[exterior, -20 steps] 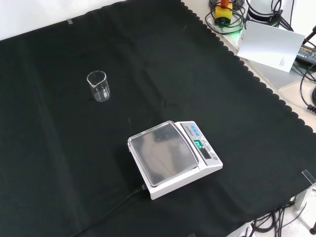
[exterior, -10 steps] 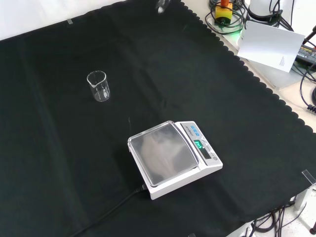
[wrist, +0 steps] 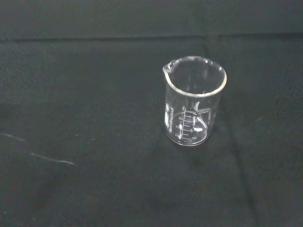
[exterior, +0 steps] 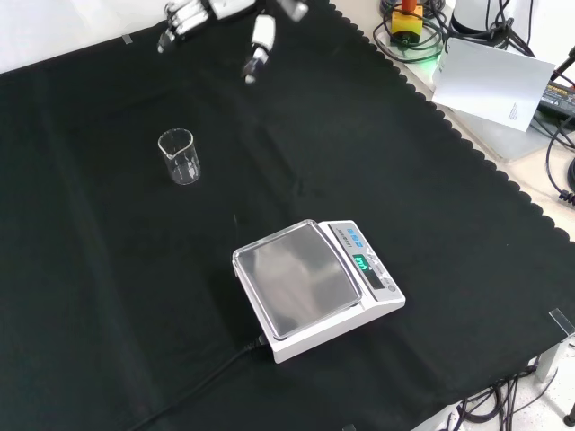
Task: Pick up the beaker.
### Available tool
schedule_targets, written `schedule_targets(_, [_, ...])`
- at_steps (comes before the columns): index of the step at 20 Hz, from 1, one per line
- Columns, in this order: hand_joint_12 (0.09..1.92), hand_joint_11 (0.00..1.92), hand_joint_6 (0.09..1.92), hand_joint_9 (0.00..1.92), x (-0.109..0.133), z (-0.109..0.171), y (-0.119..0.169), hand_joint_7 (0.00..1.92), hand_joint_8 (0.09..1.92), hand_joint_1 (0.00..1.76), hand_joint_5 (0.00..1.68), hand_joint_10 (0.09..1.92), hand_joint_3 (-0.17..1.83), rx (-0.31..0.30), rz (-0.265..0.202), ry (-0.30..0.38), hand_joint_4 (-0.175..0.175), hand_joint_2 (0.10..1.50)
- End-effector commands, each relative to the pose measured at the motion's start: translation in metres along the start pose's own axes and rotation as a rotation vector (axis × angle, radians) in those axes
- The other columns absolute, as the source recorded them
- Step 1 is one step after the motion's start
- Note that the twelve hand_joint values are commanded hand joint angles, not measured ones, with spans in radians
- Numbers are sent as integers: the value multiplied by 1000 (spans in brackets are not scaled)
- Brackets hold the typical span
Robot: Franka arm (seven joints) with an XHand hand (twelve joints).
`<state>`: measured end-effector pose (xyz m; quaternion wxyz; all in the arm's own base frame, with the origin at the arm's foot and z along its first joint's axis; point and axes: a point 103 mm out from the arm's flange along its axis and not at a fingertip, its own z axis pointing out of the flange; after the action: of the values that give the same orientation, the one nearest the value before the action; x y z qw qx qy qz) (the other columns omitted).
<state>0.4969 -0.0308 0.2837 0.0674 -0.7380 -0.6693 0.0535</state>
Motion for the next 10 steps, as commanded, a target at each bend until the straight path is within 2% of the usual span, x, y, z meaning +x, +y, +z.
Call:
schedule_targets(1, [1433, 0, 87, 156, -36, 45, 70, 0, 653, 435, 29, 833, 275, 15, 10, 63, 6, 700])
schedule_targets(10, [1393, 0, 87, 121, -55, 98, 99, 0, 566, 429, 8, 835, 242, 84, 33, 71, 12, 713])
